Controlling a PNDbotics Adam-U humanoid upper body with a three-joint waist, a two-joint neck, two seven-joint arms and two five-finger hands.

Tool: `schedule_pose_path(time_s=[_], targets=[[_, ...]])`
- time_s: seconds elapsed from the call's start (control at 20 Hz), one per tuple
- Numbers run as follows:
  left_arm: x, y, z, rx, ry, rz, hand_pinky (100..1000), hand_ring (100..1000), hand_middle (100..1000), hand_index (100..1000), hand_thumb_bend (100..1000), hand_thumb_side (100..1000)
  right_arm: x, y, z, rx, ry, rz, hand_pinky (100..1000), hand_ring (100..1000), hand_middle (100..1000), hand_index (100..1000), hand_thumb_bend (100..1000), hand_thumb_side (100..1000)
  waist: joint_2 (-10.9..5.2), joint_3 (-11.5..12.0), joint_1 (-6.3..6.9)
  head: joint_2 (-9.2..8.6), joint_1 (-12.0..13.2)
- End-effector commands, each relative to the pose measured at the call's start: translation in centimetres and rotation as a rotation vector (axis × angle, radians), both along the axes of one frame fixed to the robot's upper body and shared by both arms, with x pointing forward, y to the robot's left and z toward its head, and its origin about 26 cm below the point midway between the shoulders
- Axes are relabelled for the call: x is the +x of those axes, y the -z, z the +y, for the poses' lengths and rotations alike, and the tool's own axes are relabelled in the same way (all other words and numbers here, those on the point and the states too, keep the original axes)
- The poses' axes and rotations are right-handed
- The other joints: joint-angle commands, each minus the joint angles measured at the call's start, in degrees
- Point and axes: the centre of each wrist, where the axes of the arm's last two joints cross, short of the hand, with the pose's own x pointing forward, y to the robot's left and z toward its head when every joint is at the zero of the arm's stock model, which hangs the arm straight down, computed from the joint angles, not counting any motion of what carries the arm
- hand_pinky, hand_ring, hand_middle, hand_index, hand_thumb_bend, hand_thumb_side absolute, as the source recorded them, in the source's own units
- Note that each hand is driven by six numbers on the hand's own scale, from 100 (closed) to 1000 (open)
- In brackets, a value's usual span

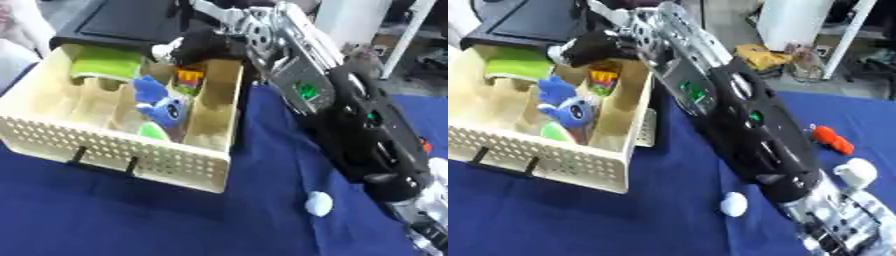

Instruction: Pick up objects from table and place into drawer.

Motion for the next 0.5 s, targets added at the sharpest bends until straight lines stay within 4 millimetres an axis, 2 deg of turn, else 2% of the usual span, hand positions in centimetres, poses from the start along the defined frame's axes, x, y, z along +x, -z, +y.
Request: schedule_pose_path(time_s=[0.05, 0.3, 0.5], targets=[[-0.4, -0.8, 0.1, 0.015, -0.002, -0.026, 355, 403, 443, 667, 164, 977, -1.4, -2.2, -0.8, 0.058, -0.013, -0.095, 851, 874, 678, 866, 511, 763, -1.08, -0.19, 0.71, -0.6, 0.32], [-0.5, -0.7, 0.3, 0.013, -0.011, -0.026, 356, 404, 443, 667, 165, 975, -3.8, -4.0, -2.6, 0.153, -0.03, -0.208, 846, 867, 673, 861, 529, 799, -1.39, -0.93, 1.05, -0.79, 0.92], [-0.5, -0.6, 0.5, 0.011, -0.02, -0.026, 355, 403, 443, 667, 165, 975, -6.3, -5.0, -4.8, 0.239, -0.041, -0.308, 844, 864, 672, 859, 520, 827, -1.5, -1.82, 1.45, -1.25, 1.45]])
